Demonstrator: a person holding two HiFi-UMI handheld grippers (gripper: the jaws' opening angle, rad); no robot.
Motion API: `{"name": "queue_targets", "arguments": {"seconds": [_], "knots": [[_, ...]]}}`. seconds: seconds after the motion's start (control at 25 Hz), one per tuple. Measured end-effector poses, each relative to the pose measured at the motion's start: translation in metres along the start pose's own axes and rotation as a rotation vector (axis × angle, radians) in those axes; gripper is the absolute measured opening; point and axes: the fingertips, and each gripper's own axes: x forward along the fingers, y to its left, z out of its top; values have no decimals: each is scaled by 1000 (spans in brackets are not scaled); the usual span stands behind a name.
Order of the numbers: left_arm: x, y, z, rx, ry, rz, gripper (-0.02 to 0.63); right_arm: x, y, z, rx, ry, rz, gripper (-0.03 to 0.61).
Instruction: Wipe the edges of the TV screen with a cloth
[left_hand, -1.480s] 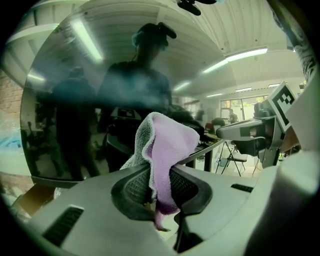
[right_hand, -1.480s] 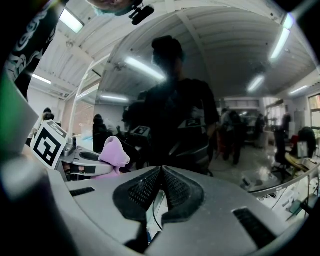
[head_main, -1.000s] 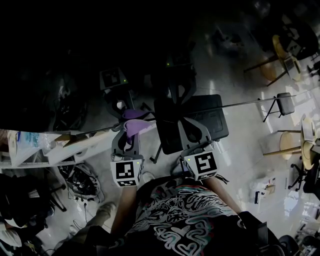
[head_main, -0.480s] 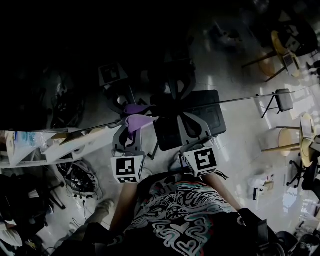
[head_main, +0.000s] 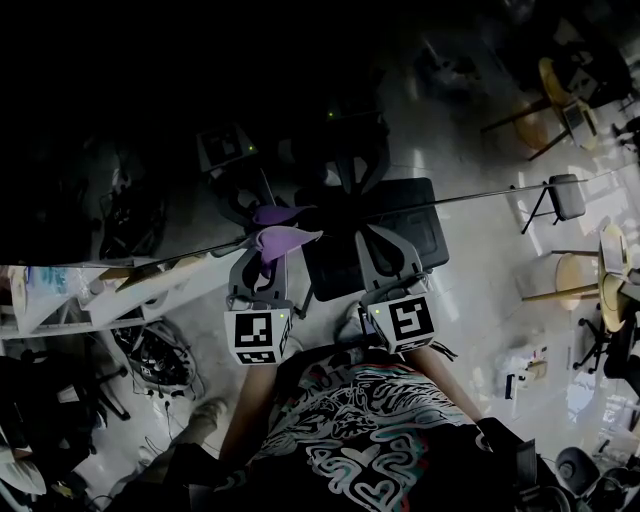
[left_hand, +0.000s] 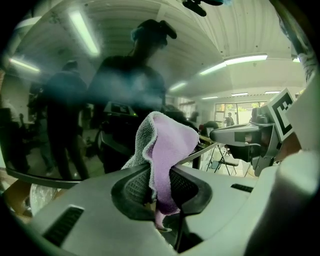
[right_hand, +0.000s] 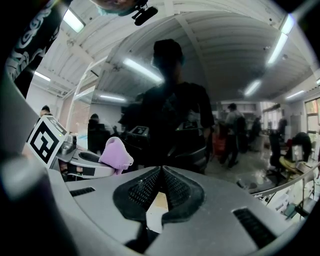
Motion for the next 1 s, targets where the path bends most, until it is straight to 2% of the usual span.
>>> {"name": "queue_targets", "arguments": {"seconds": [0.64, 1.0], "knots": [[9, -4, -5, -46, 8, -32, 71, 3, -3, -5, 0, -2, -13, 29], [13, -15, -1, -43, 8, -68, 71, 7, -8, -2, -10, -11, -11, 29]]}}
